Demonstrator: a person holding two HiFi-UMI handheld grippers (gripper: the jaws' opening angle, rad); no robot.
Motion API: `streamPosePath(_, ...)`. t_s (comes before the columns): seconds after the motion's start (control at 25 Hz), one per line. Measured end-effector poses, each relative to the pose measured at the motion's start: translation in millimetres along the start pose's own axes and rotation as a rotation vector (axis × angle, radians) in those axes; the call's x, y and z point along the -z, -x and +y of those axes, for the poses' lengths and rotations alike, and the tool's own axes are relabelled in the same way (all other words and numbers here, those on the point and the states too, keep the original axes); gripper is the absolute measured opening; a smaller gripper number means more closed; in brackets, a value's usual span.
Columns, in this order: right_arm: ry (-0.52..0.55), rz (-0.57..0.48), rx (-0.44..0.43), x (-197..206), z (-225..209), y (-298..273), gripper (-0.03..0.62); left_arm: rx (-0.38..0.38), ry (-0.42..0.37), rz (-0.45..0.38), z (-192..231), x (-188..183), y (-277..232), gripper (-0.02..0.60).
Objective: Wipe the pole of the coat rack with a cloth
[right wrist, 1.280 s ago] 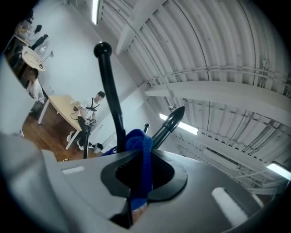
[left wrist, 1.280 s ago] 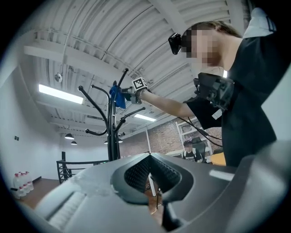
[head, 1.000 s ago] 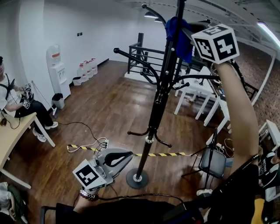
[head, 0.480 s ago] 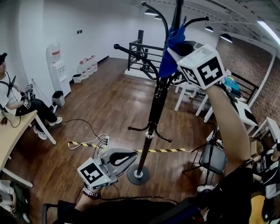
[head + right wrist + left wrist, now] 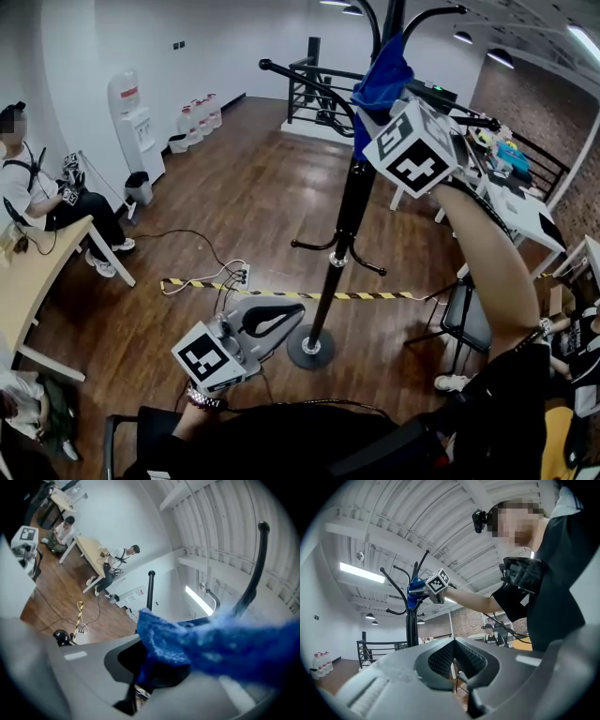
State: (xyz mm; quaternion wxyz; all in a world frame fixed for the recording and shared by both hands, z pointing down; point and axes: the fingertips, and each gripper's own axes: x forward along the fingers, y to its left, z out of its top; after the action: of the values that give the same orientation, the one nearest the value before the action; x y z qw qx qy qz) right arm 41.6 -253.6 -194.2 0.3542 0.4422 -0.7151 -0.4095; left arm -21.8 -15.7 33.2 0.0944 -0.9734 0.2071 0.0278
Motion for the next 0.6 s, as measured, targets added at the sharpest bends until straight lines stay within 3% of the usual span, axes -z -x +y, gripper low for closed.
streamPosePath(0.08, 0.023, 0.013, -0.015, 2, 12, -1, 0.025, -0.013, 0.003, -0.017, 1, -4, 4, 0.006)
streamPosePath(0.2, -0.078, 0.016, -0.099, 11, 32, -2, 0.025, -0.027, 0.005, -0.014, 3, -3, 10, 0.006)
streamPosePath(0.4, -0.388, -0.036, -0.281, 37, 55, -3, 0.025, -0.031, 0.001, 0.006, -1, -1, 13, 0.006)
streamPosePath(0.6, -0.739, -0.143, -0.488, 35, 64, 0, 0.025, -0.025, 0.003, 0.006, -10, -2, 13, 0.006)
